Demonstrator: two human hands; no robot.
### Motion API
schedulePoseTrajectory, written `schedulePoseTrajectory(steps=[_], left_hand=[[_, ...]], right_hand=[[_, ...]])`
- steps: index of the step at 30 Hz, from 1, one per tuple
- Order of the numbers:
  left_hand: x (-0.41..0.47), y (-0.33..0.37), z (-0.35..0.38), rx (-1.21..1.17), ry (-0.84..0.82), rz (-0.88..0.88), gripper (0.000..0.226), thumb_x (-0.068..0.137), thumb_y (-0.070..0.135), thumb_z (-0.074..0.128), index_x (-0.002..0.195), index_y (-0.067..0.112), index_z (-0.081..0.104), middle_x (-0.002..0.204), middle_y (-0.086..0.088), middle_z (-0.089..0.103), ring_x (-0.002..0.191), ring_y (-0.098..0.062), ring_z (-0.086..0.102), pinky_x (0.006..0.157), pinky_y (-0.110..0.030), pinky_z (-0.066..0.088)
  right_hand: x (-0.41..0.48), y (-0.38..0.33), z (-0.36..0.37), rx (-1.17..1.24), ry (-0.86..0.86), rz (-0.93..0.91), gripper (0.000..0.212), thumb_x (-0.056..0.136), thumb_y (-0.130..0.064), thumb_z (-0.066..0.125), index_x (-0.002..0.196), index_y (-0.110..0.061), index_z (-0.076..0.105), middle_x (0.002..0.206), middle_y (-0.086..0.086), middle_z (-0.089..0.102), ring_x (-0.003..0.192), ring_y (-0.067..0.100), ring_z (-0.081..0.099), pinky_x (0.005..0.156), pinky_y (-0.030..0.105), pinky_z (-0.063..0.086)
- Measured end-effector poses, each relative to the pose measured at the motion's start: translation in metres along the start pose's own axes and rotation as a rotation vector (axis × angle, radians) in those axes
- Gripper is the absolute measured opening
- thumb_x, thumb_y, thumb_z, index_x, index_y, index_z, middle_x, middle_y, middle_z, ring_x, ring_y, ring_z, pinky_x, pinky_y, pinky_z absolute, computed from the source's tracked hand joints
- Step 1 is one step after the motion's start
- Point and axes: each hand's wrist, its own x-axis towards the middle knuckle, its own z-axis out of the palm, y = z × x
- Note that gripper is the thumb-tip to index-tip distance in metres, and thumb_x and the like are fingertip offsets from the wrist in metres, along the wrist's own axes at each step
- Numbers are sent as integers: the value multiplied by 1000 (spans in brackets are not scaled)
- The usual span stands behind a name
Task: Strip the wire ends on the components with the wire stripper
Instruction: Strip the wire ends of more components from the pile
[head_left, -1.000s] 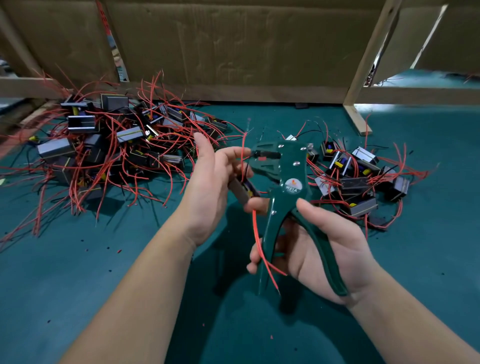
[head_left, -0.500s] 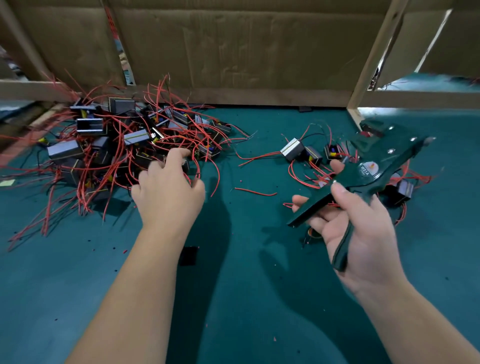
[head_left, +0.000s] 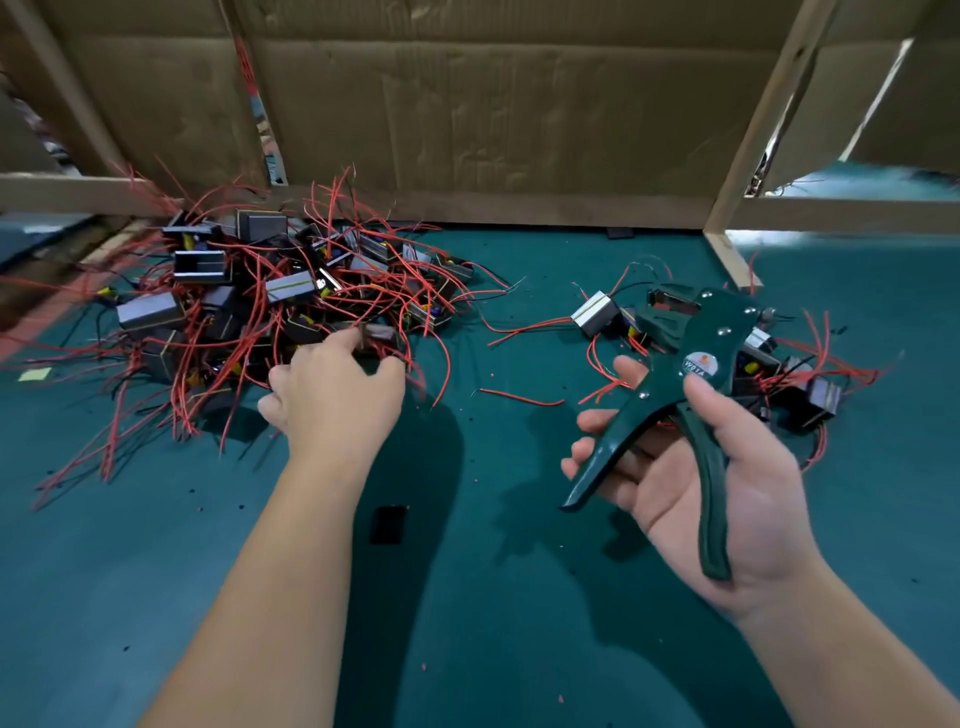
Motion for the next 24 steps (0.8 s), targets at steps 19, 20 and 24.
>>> schedulePoseTrajectory(steps=[19,20,24], left_hand=[[-45,27,-25,-698,-1153,581,28,74,50,63,75,25,76,72,-4,64,55,-8,52,45,-19,32],[-45,27,-26,-684,-1168,523,34,74,54,59,68,24,72,66,1,64,52,-10,54,43,-20,32],[-43,35,-19,-728,-1116,132,53,89,56,32,59,18,53,62,-3,66,42,-17,50,37,-18,26]], right_hand=[[-5,-8,-6,169,-420,252,71,70,-34,78,130,-6,55,140,18,49,78,34,65,78,50,54],[-5,-7,-6,152,-425,244,70,70,-33,79,130,-6,56,138,17,50,77,34,65,78,50,54],[-8,-6,-5,194,-516,270,57,78,-28,73,126,-2,56,138,24,46,80,38,62,80,51,50]])
